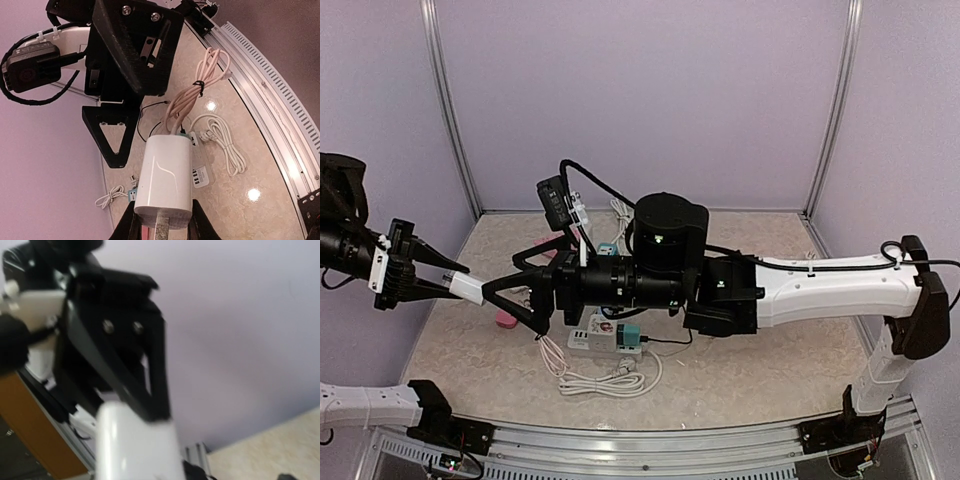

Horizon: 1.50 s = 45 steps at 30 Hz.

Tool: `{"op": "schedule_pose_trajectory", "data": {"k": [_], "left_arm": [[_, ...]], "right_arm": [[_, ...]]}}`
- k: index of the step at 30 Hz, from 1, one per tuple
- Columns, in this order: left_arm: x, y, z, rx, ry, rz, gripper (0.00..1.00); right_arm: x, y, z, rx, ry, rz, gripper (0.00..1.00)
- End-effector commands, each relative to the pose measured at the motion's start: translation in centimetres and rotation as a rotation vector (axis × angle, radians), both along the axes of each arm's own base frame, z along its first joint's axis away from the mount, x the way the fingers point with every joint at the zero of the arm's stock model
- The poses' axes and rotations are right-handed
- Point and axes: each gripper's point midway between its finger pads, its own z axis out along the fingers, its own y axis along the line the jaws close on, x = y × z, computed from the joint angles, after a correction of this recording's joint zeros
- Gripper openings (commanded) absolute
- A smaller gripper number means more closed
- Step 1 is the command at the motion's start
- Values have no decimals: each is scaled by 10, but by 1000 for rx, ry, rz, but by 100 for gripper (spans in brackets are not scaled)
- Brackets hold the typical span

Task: Insert the plug
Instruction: Adjust the plug.

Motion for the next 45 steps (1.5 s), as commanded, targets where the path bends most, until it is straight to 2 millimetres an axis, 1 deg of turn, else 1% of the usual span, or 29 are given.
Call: {"op": "schedule_pose_trajectory", "data": {"k": [1, 6, 8, 9, 12, 13, 15, 16, 17, 20, 24, 26, 27, 29, 30, 31, 33, 34, 36, 37, 38, 39, 41, 42, 45], "left_arm": [[-3, -2, -1, 23, -34, -51, 0], [-4, -6, 4, 11, -36, -72, 0], [-2, -7, 3, 14, -33, -73, 0], [-2, -8, 2, 16, -33, -74, 0], [-1, -8, 1, 21, -38, -75, 0], [-1, -8, 1, 21, -37, -76, 0], [-2, -8, 0, 22, -32, -80, 0], [-2, -8, -1, 24, -30, -80, 0], [-2, -8, -2, 24, -30, -81, 0], [-1, -9, -6, 31, -26, -78, 0], [1, -10, -9, 37, -21, -75, 0], [3, -11, -8, 34, -21, -71, 0], [4, -11, -8, 33, -22, -71, 0], [6, -13, -9, 36, -18, -71, 0], [7, -13, -11, 41, -16, -70, 0], [8, -14, -14, 47, -13, -69, 0], [10, -15, -19, 61, -6, -66, 0], [11, -15, -22, 68, 0, -64, 7], [13, -15, -24, 73, 9, -53, 59], [15, -16, -24, 72, 15, -44, 75], [17, -17, -24, 70, 18, -31, 83], [20, -17, -23, 67, 23, -16, 90], [28, -20, -23, 59, 39, 19, 98], [32, -23, -25, 58, 50, 34, 99], [47, -32, -35, 60, 103, 81, 99]], "right_arm": [[-2, 12, 6, 73, 50, 62, 100], [7, 22, 1, 95, 98, 72, 100], [3, 28, 0, 106, 103, 109, 100], [1, 30, 0, 110, 105, 131, 98], [-10, 37, -4, 109, 108, 203, 85], [-12, 38, -2, 122, 111, 216, 79], [-15, 37, 0, 149, 116, 245, 65], [-17, 36, 1, 158, 115, 256, 60], [-18, 36, 2, 161, 113, 262, 58], [-18, 35, 4, 174, 109, 268, 57], [-20, 37, 3, 162, 115, 281, 37], [-23, 39, 1, 150, 120, 294, 32], [-23, 39, 1, 147, 120, 298, 27], [-23, 39, 0, 146, 119, 293, 13], [-21, 36, 2, 152, 115, 285, 2], [-21, 35, 3, 157, 112, 275, 0], [-19, 30, 5, 162, 103, 257, 0], [-18, 28, 5, 160, 100, 243, 0], [-10, 22, 3, 138, 98, 182, 0], [-3, 19, -3, 108, 102, 134, 0], [4, 15, -11, 65, 107, 78, 0], [14, 8, -15, 34, 111, 10, 0], [36, -10, -30, -50, 127, -146, 0], [56, -24, -40, -94, 141, -275, 0], [89, -72, -67, -214, 170, -541, 0]]}}
